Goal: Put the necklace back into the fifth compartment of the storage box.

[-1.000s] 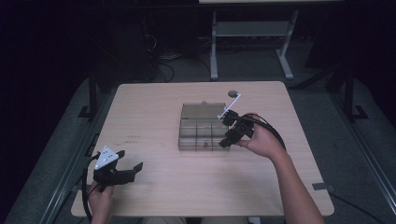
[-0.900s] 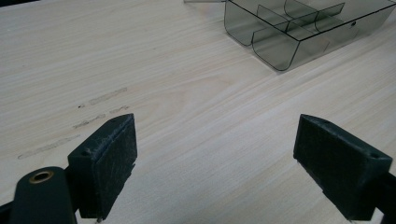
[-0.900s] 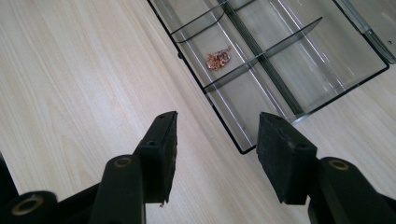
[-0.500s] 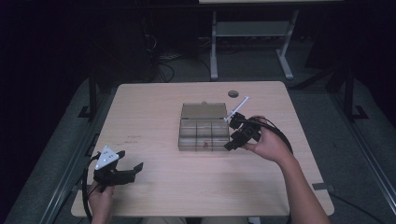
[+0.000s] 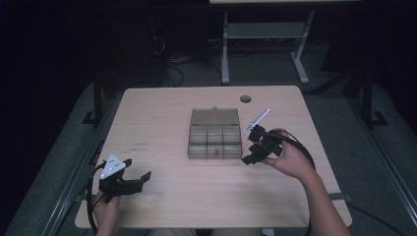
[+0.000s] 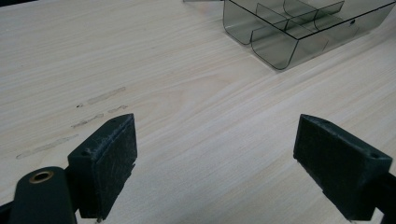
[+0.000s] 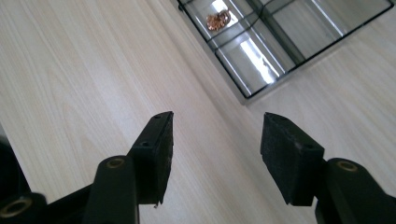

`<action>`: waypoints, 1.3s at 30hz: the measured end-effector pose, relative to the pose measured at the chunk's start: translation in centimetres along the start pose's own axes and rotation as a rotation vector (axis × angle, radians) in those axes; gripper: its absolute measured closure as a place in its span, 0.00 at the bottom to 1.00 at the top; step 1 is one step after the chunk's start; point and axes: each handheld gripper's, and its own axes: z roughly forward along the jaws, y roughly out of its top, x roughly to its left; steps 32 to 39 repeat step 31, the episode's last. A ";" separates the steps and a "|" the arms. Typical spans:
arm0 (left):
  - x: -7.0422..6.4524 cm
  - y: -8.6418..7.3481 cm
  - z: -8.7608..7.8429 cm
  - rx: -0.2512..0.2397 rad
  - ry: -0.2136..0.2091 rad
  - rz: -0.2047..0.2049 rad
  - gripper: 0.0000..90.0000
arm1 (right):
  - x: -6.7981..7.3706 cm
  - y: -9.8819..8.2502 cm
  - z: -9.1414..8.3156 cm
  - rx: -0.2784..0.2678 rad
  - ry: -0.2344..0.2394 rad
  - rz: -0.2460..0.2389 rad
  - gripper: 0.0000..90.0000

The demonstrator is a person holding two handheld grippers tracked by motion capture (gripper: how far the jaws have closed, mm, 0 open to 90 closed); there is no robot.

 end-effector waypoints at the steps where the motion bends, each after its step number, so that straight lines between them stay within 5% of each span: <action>1: 0.0 0.0 0.0 0.000 0.000 -0.002 0.15 | 0.0 -0.2 0.0 0.002 -0.001 -0.001 0.48; 21: -0.2 0.0 0.0 -0.003 -0.002 0.003 0.15 | 0.8 -5.6 0.4 -0.011 0.004 0.046 0.47; 31: -0.6 0.1 0.1 -0.002 -0.010 0.019 0.15 | 3.3 -10.6 1.1 -0.116 -0.027 0.096 0.44; 39: -0.6 0.1 0.1 -0.002 -0.010 0.019 0.15 | 3.3 -10.6 1.1 -0.116 -0.027 0.096 0.44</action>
